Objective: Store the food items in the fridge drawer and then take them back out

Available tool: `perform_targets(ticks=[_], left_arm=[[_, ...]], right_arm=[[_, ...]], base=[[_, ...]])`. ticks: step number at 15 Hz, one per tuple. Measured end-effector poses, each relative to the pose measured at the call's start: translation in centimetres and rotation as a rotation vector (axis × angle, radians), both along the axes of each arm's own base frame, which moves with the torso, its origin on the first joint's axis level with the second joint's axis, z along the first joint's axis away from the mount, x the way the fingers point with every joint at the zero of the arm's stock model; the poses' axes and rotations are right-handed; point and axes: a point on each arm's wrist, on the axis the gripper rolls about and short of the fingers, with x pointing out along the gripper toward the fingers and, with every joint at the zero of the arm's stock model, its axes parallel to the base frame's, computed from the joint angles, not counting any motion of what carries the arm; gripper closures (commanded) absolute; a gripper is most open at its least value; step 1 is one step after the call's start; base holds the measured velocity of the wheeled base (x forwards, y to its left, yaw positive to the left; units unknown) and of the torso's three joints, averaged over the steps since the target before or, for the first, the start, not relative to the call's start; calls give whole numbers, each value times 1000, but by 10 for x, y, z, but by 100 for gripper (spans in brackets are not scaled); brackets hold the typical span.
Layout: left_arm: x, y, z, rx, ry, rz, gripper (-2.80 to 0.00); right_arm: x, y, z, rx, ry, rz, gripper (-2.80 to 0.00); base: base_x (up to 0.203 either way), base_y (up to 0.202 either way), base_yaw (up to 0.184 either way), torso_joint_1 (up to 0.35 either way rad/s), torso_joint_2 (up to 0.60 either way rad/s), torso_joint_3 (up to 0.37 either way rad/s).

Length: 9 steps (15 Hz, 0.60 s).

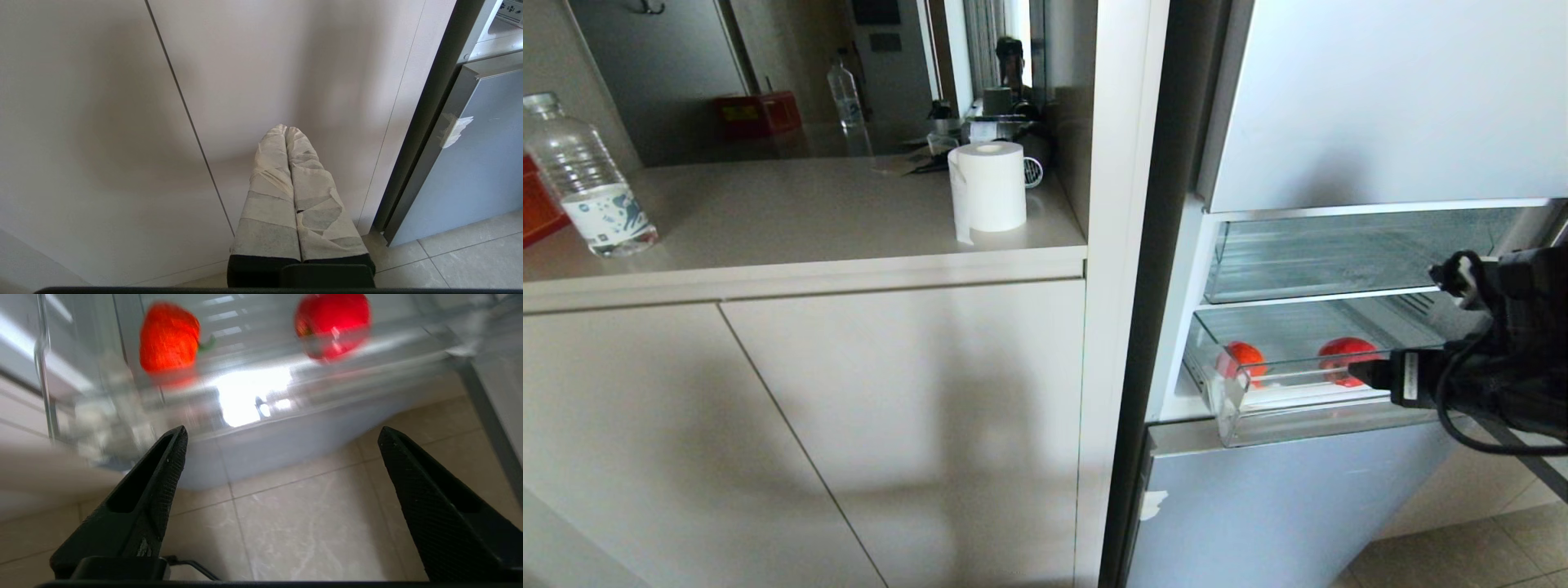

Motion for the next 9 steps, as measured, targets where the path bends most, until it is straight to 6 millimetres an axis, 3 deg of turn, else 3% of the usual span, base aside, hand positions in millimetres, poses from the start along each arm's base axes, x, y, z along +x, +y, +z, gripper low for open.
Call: perform_targets(ticks=[4,9], left_arm=[[0,0,0,0,0,0,0],[0,0,0,0,0,0,0]], right_arm=[[44,1,-7,27,20,19,-280],[84,3,-28,33,-9,19,-280]], base=[[0,0,0,0,0,0],[0,0,0,0,0,0]])
